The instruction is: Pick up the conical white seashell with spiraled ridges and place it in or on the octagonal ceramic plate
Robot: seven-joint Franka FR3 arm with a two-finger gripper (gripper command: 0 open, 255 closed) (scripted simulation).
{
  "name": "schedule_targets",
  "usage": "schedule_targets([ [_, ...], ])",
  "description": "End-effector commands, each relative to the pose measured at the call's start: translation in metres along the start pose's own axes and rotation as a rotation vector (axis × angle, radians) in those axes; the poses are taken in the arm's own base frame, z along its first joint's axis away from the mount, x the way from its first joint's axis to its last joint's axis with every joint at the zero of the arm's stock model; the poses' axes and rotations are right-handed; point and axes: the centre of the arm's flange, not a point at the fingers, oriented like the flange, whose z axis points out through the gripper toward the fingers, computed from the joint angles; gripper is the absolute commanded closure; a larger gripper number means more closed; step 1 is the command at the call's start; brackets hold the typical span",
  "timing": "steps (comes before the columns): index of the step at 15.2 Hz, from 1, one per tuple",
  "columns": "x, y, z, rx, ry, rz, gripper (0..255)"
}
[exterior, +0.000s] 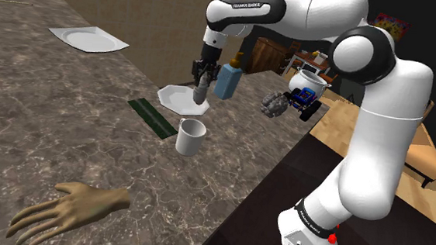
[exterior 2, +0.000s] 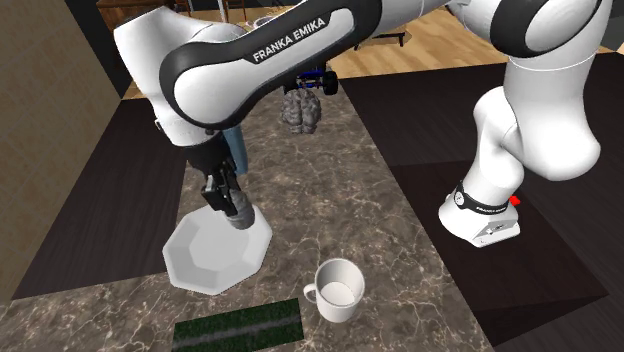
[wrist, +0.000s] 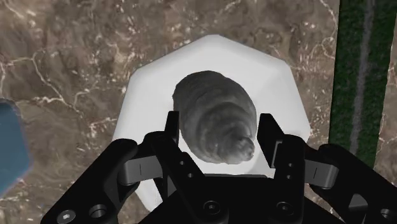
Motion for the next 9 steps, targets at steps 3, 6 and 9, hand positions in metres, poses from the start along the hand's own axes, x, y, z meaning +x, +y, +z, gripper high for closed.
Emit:
schedule_targets([
  [3,0.06,-0.024,-0.007,0.0,0.0,0.0,255],
  [6,0.062,-0.022,0.008,0.0,0.0,0.0,255],
  [9,0.065,-0.02,0.024,0.0,0.0,0.0,255],
])
